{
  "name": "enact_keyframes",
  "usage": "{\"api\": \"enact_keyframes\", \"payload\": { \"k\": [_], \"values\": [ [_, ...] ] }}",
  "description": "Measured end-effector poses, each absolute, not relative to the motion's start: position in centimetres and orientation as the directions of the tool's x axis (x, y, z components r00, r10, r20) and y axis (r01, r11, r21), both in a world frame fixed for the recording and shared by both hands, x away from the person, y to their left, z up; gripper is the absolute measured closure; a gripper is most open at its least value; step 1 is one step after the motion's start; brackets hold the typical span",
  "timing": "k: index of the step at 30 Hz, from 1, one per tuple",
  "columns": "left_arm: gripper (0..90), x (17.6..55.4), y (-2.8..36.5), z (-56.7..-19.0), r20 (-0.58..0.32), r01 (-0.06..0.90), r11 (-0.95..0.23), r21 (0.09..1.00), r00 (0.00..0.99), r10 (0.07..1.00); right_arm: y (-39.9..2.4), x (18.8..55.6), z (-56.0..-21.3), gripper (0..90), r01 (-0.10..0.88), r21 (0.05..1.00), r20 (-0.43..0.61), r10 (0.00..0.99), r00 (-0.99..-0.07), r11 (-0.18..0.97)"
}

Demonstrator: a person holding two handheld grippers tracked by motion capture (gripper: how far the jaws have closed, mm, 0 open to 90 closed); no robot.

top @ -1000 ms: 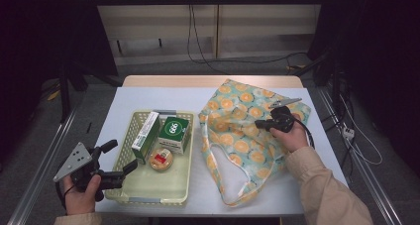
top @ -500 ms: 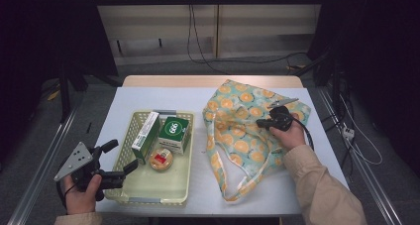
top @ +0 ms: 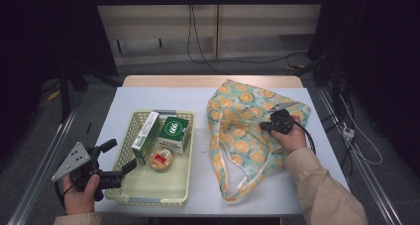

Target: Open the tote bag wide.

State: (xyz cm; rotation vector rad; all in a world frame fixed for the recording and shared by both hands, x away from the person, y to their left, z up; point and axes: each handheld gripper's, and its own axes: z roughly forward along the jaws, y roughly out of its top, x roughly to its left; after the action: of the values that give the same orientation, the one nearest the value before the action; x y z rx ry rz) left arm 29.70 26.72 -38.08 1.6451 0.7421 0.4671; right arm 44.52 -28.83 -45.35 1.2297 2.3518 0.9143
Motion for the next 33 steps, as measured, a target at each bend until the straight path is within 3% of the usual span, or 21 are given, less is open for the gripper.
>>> {"api": "enact_keyframes", "payload": {
  "k": [4, 12, 21, 33],
  "values": [
    [3.6, 29.7, 26.9, -38.1, -0.099, 0.212, -0.078, 0.974, 0.713, 0.694, -29.1, 44.5, -45.5, 87.7, 0.617, 0.686, 0.029, 0.832, -0.553, 0.386],
    [3.6, 29.8, 26.6, -38.2, -0.100, 0.217, -0.086, 0.972, 0.719, 0.688, -28.4, 43.7, -45.1, 81.1, 0.606, 0.674, 0.038, 0.800, -0.598, 0.421],
    [3.6, 29.9, 26.4, -38.3, -0.094, 0.219, -0.096, 0.971, 0.720, 0.687, -26.3, 42.7, -43.7, 54.8, 0.561, 0.701, 0.028, 0.769, -0.639, 0.440],
    [3.6, 29.9, 26.4, -38.3, -0.094, 0.220, -0.098, 0.971, 0.722, 0.686, -23.4, 42.7, -45.3, 33.0, 0.537, 0.664, 0.015, 0.709, -0.705, 0.520]
  ]
}}
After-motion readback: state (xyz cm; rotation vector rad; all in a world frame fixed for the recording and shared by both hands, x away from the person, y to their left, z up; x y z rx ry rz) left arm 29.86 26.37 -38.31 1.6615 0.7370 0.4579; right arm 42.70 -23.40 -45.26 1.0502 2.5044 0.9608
